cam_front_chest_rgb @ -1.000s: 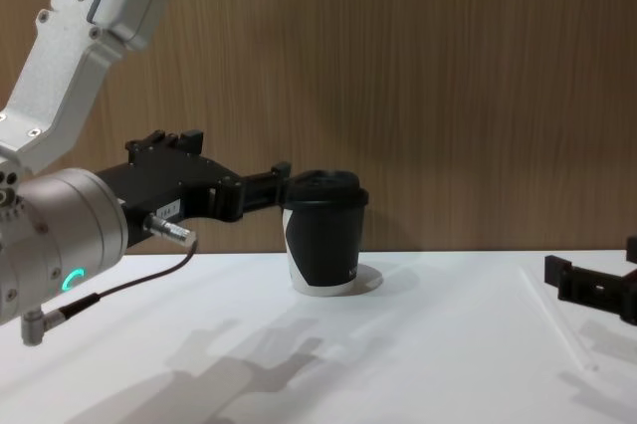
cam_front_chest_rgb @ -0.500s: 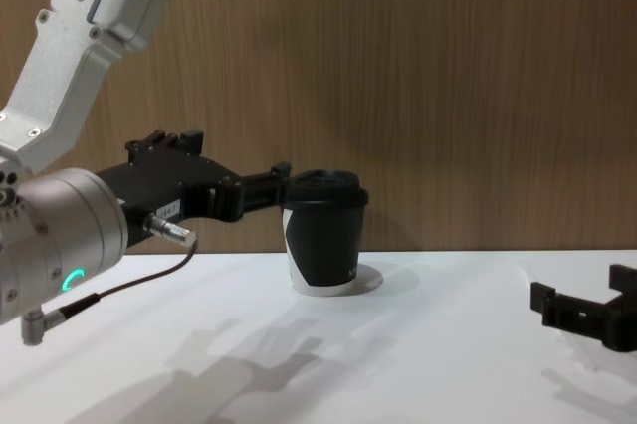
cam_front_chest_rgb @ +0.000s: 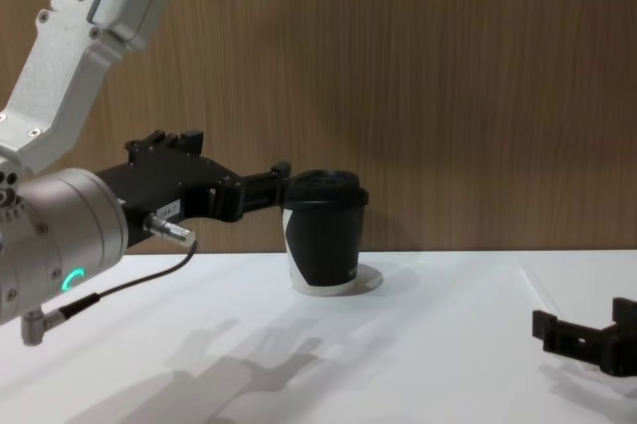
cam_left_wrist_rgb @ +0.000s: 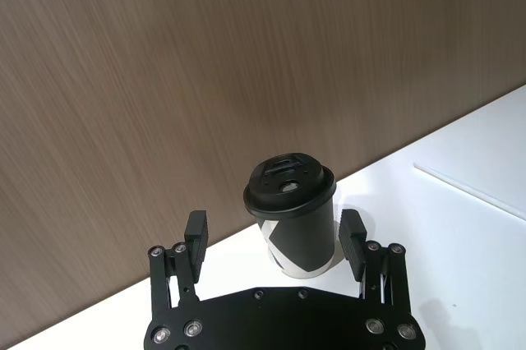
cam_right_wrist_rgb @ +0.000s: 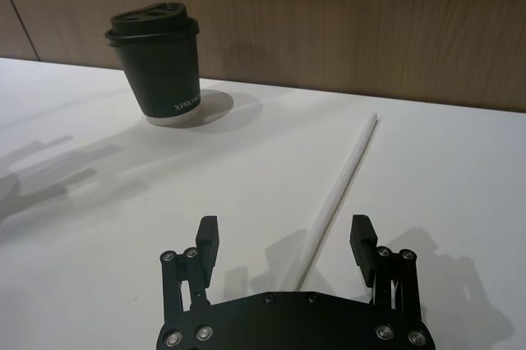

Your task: Pick up the straw with one hand, pass it to the other hand, and insert it into the cup.

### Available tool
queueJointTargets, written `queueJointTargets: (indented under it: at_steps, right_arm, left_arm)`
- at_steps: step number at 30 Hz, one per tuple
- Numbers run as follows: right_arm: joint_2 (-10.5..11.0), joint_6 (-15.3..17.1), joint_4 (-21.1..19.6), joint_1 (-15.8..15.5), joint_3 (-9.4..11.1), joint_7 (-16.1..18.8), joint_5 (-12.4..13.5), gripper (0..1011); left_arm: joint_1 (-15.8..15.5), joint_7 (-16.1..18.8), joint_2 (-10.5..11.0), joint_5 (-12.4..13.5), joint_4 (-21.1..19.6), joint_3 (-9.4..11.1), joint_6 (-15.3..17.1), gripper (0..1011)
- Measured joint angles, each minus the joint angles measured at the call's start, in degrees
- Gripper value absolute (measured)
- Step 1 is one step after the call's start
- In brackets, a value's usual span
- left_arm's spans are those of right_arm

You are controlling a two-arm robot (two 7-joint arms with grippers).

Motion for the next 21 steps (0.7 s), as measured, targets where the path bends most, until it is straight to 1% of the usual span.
queueJointTargets:
  at_steps: [9,21]
  right_arm:
    - [-0.71,1.41,0.67,0.41,0.12,-0.46,-0.29,1001]
    - [-1.38,2.90,1.87,1.75,-0.18,-0.66,-1.62,1001]
  left_arm:
    - [0.00,0.00,0.00,0.00,0.00,0.00,0.00,1002]
    - [0.00,0.00,0.00,0.00,0.00,0.00,0.00,1001]
